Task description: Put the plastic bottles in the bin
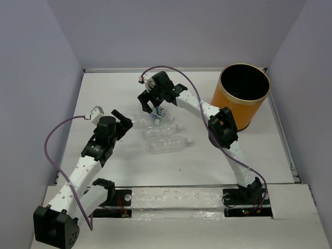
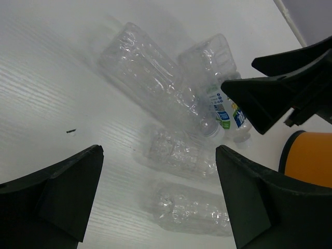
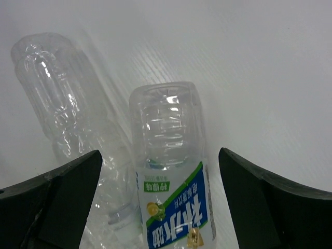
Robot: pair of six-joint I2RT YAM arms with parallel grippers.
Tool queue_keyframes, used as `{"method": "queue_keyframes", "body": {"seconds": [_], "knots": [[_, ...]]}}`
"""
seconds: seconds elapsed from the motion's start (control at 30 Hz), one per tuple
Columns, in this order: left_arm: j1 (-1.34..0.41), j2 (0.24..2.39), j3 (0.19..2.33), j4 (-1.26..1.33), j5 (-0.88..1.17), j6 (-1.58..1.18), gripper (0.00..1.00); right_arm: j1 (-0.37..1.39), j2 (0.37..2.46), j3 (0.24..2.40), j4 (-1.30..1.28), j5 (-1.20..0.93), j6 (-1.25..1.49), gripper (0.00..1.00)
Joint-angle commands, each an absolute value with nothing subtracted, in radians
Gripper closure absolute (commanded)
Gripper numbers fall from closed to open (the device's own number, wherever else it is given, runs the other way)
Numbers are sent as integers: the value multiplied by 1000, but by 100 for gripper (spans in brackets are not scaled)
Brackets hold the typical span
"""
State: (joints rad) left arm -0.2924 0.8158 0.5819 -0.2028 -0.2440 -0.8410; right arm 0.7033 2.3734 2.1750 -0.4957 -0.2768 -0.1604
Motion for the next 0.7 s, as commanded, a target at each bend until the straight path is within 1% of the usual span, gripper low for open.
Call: {"method": "queue_keyframes", "body": {"seconds": [0.0,0.17,0.23,0.37,0.43,0.47,0.53,0.57,0.6,0.67], "knots": [[-282,824,569,-127,-227,-893,1,715,2449,2290,-506,-273,-173,0],[-276,860,569,-80,-204,-913,1,715,2519,2358,-508,-261,-193,1],[-275,888,566,-60,-206,-914,1,715,2539,2379,-505,-241,-199,3],[-264,952,574,-31,-207,-917,1,715,2537,2364,-460,-200,-222,11],[-258,988,575,-14,-210,-922,1,715,2522,2335,-411,-166,-233,20],[-256,1006,575,-8,-212,-922,1,715,2517,2329,-388,-161,-239,28],[-252,1025,572,26,-209,-925,1,715,2507,2319,-367,-146,-245,36],[-252,1034,572,46,-198,-923,1,715,2490,2312,-354,-144,-255,44],[-250,1057,574,49,-196,-928,1,715,2479,2307,-348,-143,-261,49],[-250,1077,574,66,-198,-928,1,715,2438,2284,-322,-138,-281,55]]}}
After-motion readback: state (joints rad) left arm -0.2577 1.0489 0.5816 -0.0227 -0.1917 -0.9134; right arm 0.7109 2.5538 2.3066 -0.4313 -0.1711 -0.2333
